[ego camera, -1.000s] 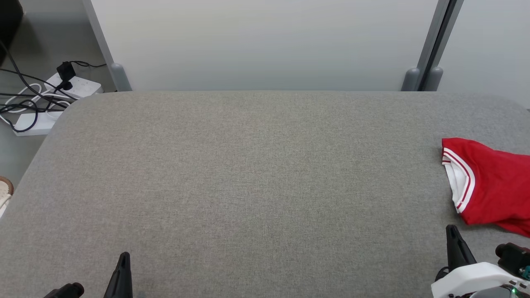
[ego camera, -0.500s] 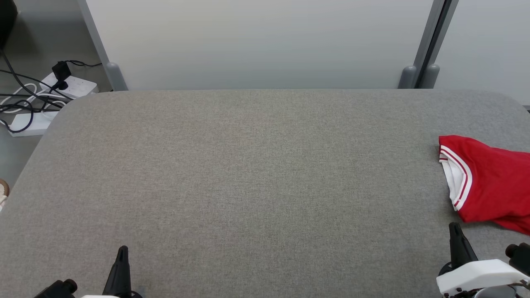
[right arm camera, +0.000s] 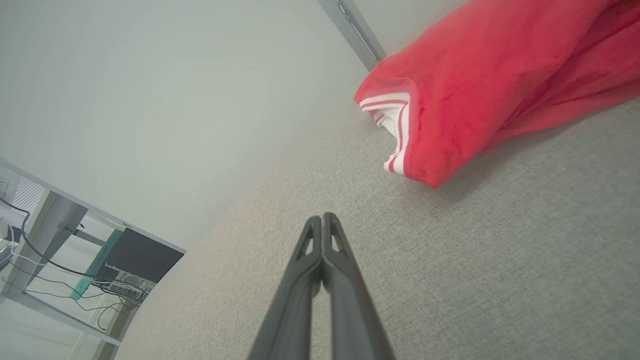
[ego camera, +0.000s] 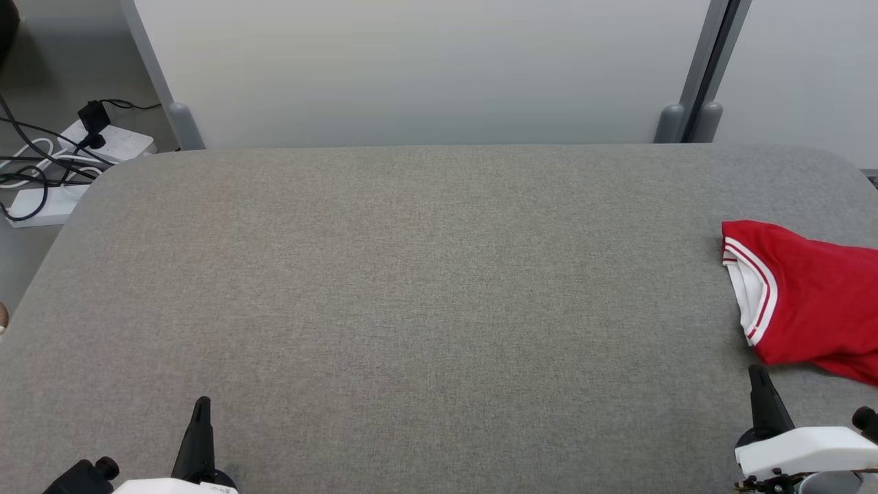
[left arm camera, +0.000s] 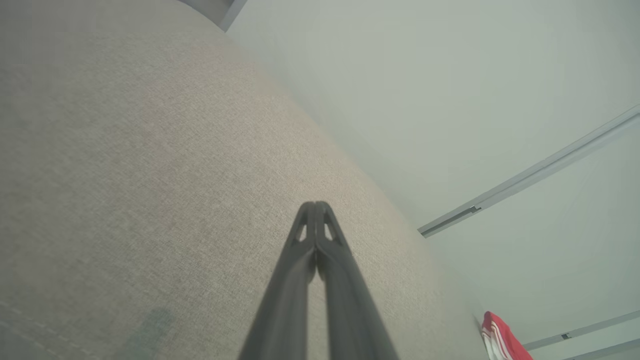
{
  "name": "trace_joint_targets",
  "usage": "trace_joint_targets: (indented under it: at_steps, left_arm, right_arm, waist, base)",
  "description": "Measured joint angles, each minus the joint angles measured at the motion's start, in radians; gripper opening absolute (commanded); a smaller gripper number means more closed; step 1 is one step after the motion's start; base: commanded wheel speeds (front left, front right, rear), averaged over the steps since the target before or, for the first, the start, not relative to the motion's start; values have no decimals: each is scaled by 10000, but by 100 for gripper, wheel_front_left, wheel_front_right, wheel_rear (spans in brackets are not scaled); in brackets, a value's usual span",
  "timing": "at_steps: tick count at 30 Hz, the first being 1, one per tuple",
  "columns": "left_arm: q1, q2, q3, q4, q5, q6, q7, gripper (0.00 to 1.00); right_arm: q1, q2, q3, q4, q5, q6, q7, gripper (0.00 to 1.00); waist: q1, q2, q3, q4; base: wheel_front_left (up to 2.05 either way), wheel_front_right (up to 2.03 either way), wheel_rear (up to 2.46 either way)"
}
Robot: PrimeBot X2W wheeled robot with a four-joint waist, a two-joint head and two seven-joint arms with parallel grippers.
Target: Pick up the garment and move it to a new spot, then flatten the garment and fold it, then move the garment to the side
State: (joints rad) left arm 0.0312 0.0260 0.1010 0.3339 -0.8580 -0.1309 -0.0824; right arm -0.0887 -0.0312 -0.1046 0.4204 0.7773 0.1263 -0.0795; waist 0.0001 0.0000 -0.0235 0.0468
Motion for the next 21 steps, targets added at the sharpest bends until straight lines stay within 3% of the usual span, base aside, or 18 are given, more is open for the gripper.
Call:
trace_joint_targets:
  at_steps: [21]
  left_arm:
    - [-217,10,-40,-178,-2280,0,619,0]
  right_arm:
    - [1,-13,-128,-497,2564,-2,577,0]
  waist:
    - [0,0,84,-148]
  base:
    - [0,0,0]
